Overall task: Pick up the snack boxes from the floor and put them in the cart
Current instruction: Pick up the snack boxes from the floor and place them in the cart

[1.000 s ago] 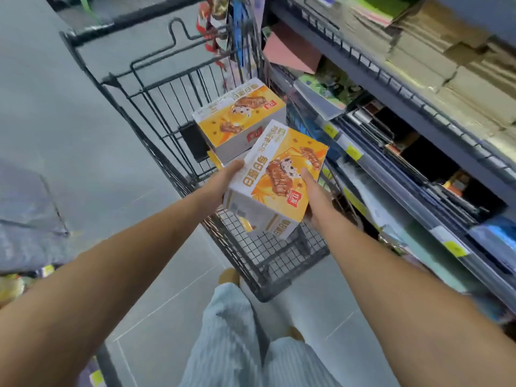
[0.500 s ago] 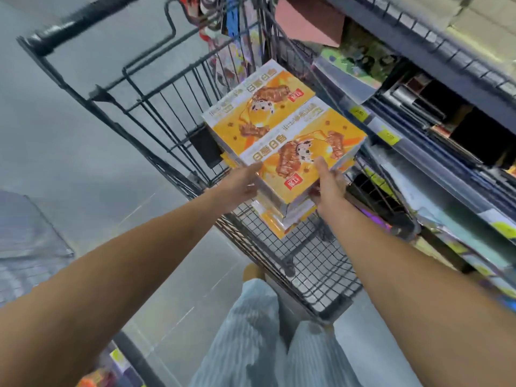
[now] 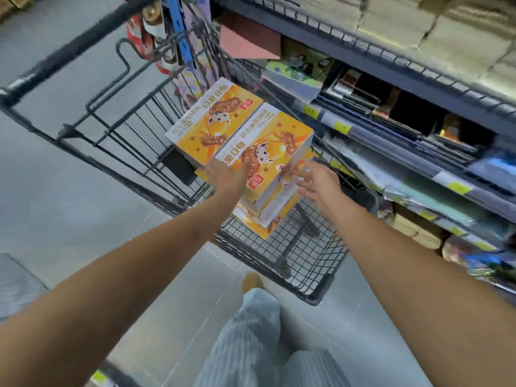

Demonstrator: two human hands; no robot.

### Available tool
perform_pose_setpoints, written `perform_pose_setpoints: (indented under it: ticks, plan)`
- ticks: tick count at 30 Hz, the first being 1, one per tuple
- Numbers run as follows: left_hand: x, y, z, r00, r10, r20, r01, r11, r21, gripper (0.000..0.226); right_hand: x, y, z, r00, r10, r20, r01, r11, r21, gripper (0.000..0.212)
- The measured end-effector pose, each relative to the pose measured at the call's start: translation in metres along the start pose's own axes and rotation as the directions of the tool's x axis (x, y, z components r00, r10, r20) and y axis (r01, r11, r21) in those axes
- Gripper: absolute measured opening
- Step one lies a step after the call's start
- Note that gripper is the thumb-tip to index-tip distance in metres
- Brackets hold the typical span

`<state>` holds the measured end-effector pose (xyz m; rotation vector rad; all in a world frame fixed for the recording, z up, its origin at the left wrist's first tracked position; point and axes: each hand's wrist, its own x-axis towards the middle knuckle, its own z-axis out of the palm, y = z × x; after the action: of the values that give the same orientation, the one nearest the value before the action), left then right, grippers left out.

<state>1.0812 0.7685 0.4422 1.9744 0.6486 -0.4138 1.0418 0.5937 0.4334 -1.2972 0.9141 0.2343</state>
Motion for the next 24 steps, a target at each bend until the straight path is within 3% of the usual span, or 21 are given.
perform_pose_setpoints:
  ticks: [4,7,9,13,16,18,24]
  plan:
    - [-0.049,0.015,0.022,0.976,0.101,0.195,-0.104,0.995,0.008,0.066,-0.029,0.009,-0.051,1.000,-0.025,0.008,0.025,0.999,0.020,0.030]
    - [-0.111,0.018,0.054,0.939,0.171,0.299,-0.178,0.984,-0.003,0.013,-0.059,0.024,-0.117,0.999,-0.046,-0.025,0.048,0.994,0.099,0.030]
    - [-0.154,0.011,0.081,0.916,0.208,0.342,-0.221,0.975,0.000,0.025,-0.078,0.039,-0.164,0.997,-0.066,-0.050,0.072,0.990,0.125,0.026]
    - [-0.232,-0.007,0.138,0.838,0.329,0.436,-0.360,0.933,-0.012,0.011,-0.124,0.071,-0.259,0.988,-0.078,-0.136,0.101,0.981,0.166,0.034]
    - [-0.300,-0.015,0.194,0.779,0.332,0.532,-0.349,0.934,-0.072,0.025,-0.168,0.098,-0.342,0.969,-0.082,-0.233,0.135,0.965,0.223,0.032]
    - [-0.347,-0.018,0.226,0.740,0.329,0.586,-0.338,0.936,-0.098,0.009,-0.196,0.115,-0.392,0.952,-0.068,-0.300,0.153,0.951,0.270,0.027]
    - [-0.463,-0.034,0.306,0.549,0.321,0.772,-0.461,0.886,-0.040,0.009,-0.268,0.163,-0.501,0.910,-0.034,-0.413,0.198,0.911,0.362,0.020]
